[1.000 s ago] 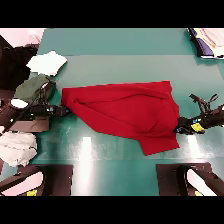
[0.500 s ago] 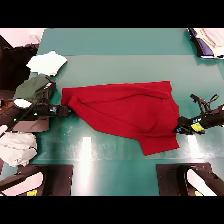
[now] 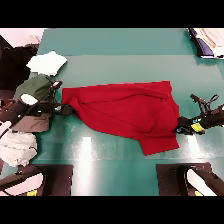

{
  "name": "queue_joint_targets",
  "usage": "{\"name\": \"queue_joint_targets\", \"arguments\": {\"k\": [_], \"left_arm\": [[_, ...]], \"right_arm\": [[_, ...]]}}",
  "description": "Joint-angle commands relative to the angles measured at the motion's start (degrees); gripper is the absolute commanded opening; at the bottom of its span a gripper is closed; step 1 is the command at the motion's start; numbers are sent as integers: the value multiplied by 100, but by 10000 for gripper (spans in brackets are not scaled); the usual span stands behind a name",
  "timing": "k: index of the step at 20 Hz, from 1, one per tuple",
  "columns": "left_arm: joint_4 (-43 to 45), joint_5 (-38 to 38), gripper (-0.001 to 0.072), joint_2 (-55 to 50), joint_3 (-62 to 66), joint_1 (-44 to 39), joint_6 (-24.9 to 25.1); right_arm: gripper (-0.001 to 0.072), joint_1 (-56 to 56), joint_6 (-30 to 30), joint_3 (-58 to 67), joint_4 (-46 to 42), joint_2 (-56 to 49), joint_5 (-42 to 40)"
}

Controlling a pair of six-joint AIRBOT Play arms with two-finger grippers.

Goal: Fold the shirts.

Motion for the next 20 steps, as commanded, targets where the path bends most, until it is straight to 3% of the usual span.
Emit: {"name": "queue_joint_targets", "arguments": {"k": [1,3,10,13,17,20], "left_arm": [[1272,-1005,22,13,643,-20,-732],[1958,-1585,22,129,1003,-20,-938],[2002,-3307,22,1091,975,-15,-1526],[2234,-3716,22,1864,780,-15,-2094],[2498,-4645,22,2798,730,-15,-3003],[2496,-5007,23,3117,730,-15,-3220]], "right_arm": [[17,4,0,4,0,0,24],[18,4,0,4,0,0,24],[17,4,-4,4,-20,321,417],[17,-2,24,2,-28,977,807],[17,-310,503,4,-17,1860,1480],[17,-610,498,4,-7,2297,1591]]}}
